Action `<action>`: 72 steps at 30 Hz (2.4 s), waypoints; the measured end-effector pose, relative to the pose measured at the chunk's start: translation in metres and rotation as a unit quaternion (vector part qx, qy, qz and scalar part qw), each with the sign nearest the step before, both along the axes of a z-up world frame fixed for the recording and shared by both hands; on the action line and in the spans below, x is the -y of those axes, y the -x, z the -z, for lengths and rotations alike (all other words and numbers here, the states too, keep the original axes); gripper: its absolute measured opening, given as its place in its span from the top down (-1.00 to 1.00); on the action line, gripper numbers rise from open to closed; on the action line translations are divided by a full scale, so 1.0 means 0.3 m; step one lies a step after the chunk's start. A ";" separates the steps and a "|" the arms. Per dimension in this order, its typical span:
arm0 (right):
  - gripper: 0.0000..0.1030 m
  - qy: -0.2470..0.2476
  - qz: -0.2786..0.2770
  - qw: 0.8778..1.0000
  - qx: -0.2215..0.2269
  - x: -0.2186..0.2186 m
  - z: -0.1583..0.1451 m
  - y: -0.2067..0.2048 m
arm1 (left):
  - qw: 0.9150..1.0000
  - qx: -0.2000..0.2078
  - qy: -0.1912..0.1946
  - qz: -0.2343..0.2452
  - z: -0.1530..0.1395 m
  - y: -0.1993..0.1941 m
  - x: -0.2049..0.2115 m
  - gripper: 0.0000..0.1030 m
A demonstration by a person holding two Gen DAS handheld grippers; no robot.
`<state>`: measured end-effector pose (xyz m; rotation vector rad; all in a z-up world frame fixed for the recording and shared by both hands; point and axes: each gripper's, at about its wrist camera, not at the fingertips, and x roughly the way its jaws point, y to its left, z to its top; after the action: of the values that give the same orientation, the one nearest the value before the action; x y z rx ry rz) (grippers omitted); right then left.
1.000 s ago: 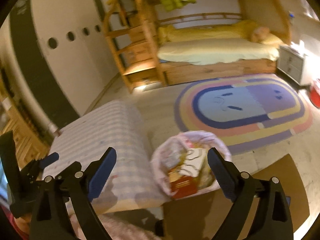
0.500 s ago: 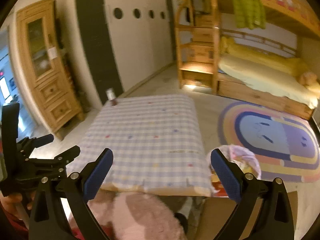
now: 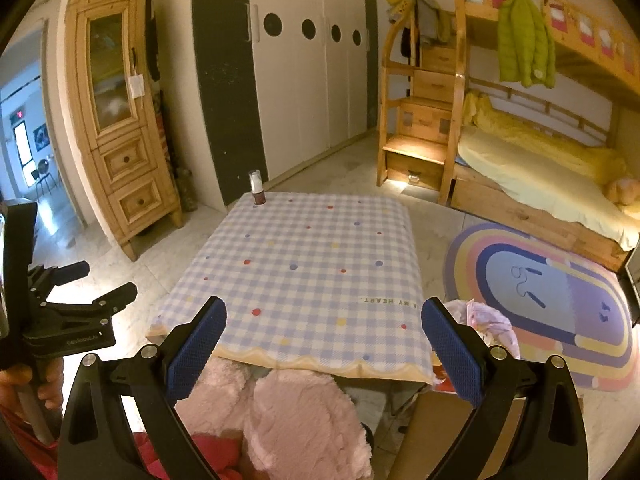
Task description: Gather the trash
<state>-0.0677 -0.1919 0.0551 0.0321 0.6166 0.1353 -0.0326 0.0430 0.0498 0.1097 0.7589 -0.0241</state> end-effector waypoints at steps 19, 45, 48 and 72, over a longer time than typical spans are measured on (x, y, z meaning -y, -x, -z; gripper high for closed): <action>-0.88 -0.005 0.008 1.000 -0.004 0.016 0.012 0.004 | 1.000 -0.002 -0.003 0.001 0.000 -0.002 0.011 -0.87; -0.88 -0.006 0.009 1.000 -0.003 0.020 0.013 0.005 | 1.000 -0.003 -0.001 0.003 0.003 -0.002 0.010 -0.87; -0.88 -0.006 0.009 1.000 -0.003 0.020 0.014 0.005 | 1.000 -0.003 -0.002 0.002 0.003 -0.001 0.011 -0.87; -0.88 -0.005 0.010 1.000 -0.004 0.019 0.012 0.003 | 1.000 -0.005 -0.001 0.003 0.005 -0.001 0.012 -0.87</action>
<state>-0.0687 -0.1976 0.0516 0.0491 0.6232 0.1197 -0.0321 0.0395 0.0483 0.1139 0.7676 -0.0290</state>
